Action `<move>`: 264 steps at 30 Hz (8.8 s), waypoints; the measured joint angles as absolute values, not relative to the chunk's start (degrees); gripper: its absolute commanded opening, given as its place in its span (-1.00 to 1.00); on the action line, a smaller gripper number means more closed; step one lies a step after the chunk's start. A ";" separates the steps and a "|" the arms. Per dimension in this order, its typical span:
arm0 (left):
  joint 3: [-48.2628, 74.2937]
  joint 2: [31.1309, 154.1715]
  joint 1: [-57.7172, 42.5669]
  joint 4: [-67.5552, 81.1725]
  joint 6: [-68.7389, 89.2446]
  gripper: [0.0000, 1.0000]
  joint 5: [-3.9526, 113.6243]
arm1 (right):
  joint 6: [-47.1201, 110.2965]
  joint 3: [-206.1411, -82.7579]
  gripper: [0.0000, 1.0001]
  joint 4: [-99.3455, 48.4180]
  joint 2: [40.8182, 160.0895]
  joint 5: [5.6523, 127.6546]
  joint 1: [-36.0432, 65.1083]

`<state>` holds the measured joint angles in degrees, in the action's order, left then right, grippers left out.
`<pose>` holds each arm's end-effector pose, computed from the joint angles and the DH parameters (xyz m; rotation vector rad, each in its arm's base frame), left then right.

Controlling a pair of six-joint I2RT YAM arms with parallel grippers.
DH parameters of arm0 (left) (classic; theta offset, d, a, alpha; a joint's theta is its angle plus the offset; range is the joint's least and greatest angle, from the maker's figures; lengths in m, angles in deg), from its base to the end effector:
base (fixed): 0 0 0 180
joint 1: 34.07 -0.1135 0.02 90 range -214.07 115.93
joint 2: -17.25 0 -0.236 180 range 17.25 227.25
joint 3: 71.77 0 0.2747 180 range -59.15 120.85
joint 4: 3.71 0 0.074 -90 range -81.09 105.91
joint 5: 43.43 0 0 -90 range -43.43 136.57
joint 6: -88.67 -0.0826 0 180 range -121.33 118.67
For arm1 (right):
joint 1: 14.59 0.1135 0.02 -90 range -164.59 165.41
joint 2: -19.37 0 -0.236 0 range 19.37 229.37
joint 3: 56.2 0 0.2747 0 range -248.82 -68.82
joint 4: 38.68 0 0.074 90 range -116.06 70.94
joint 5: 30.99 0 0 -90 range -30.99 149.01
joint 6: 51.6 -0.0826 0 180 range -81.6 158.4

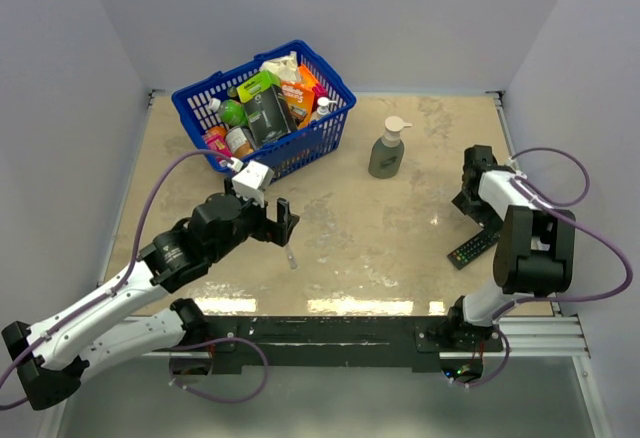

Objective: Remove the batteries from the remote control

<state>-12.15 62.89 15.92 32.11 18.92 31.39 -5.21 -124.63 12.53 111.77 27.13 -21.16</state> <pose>0.1865 -0.1885 0.2914 0.3340 1.9503 -0.5522 0.3107 -0.0797 0.0983 1.2172 2.3667 -0.6104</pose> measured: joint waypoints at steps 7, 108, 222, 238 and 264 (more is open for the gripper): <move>-12.15 63.37 15.92 32.11 18.60 0.96 31.46 | -7.29 -124.26 0.97 13.16 108.98 25.43 -22.85; -12.24 57.17 15.92 38.87 29.55 0.83 34.17 | -36.12 -126.05 0.16 15.13 115.64 40.47 -9.47; -5.44 103.02 16.29 24.42 33.24 -1.00 47.77 | -8.51 -114.70 0.96 -5.00 56.04 64.31 15.40; -1.88 114.74 21.02 31.28 32.04 -0.41 39.90 | -2.70 -114.73 0.95 1.80 57.44 55.42 15.40; -5.75 112.55 22.26 26.80 32.02 0.25 43.77 | 1.15 -116.76 0.93 6.39 58.09 48.12 15.40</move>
